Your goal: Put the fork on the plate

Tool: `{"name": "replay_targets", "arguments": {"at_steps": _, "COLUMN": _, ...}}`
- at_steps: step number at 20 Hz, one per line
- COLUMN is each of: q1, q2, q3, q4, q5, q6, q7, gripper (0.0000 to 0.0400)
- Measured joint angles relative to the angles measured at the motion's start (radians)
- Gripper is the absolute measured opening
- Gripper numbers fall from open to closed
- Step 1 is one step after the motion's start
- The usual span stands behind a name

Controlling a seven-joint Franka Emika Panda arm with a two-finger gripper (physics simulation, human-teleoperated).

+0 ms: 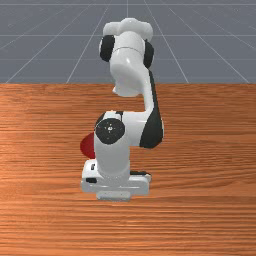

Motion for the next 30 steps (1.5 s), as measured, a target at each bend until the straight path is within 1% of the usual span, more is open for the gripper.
{"name": "replay_targets", "arguments": {"at_steps": 1, "q1": -0.005, "q2": 0.006, "q3": 0.001, "q4": 0.023, "q5": 0.000, "q6": -0.021, "q7": 0.004, "gripper": 0.0091}}
{"name": "replay_targets", "arguments": {"at_steps": 2, "q1": -0.019, "q2": 0.042, "q3": 0.004, "q4": 0.099, "q5": -0.002, "q6": -0.075, "q7": 0.014, "gripper": 0.0092}}
{"name": "replay_targets", "arguments": {"at_steps": 3, "q1": -0.028, "q2": 0.046, "q3": 0.003, "q4": 0.100, "q5": 0.000, "q6": -0.083, "q7": 0.019, "gripper": 0.0091}}
{"name": "replay_targets", "arguments": {"at_steps": 4, "q1": -0.030, "q2": 0.026, "q3": 0.000, "q4": 0.049, "q5": 0.004, "q6": -0.056, "q7": 0.019, "gripper": 0.0091}}
{"name": "replay_targets", "arguments": {"at_steps": 5, "q1": -0.024, "q2": -0.021, "q3": -0.003, "q4": -0.054, "q5": 0.013, "q6": 0.014, "q7": 0.014, "gripper": 0.0092}}
{"name": "replay_targets", "arguments": {"at_steps": 6, "q1": -0.010, "q2": -0.085, "q3": -0.004, "q4": -0.186, "q5": 0.024, "q6": 0.115, "q7": 0.002, "gripper": 0.0096}}
{"name": "replay_targets", "arguments": {"at_steps": 7, "q1": 0.006, "q2": -0.138, "q3": -0.004, "q4": -0.293, "q5": 0.031, "q6": 0.195, "q7": -0.009, "gripper": 0.0096}}
{"name": "replay_targets", "arguments": {"at_steps": 9, "q1": 0.041, "q2": -0.231, "q3": 0.003, "q4": -0.450, "q5": 0.038, "q6": 0.285, "q7": -0.029, "gripper": 0.0096}}
{"name": "replay_targets", "arguments": {"at_steps": 13, "q1": 0.086, "q2": -0.373, "q3": 0.004, "q4": -0.531, "q5": 0.036, "q6": 0.319, "q7": -0.032, "gripper": 0.0096}}
{"name": "replay_targets", "arguments": {"at_steps": 17, "q1": 0.116, "q2": -0.533, "q3": -0.004, "q4": -0.562, "q5": 0.027, "q6": 0.303, "q7": -0.028, "gripper": 0.0096}}
{"name": "replay_targets", "arguments": {"at_steps": 20, "q1": 0.145, "q2": -0.651, "q3": -0.015, "q4": -0.738, "q5": 0.013, "q6": 0.308, "q7": -0.029, "gripper": 0.0096}}
{"name": "replay_targets", "arguments": {"at_steps": 23, "q1": 0.153, "q2": -0.707, "q3": -0.031, "q4": -0.884, "q5": -0.003, "q6": 0.317, "q7": -0.033, "gripper": 0.0096}}
{"name": "replay_targets", "arguments": {"at_steps": 25, "q1": 0.150, "q2": -0.710, "q3": -0.043, "q4": -0.988, "q5": -0.005, "q6": 0.382, "q7": -0.040, "gripper": 0.0096}}
{"name": "replay_targets", "arguments": {"at_steps": 27, "q1": 0.142, "q2": -0.712, "q3": -0.059, "q4": -1.096, "q5": -0.009, "q6": 0.475, "q7": -0.059, "gripper": 0.0096}}
{"name": "replay_targets", "arguments": {"at_steps": 30, "q1": 0.108, "q2": -0.716, "q3": -0.090, "q4": -1.215, "q5": -0.024, "q6": 0.564, "q7": -0.109, "gripper": 0.0096}}
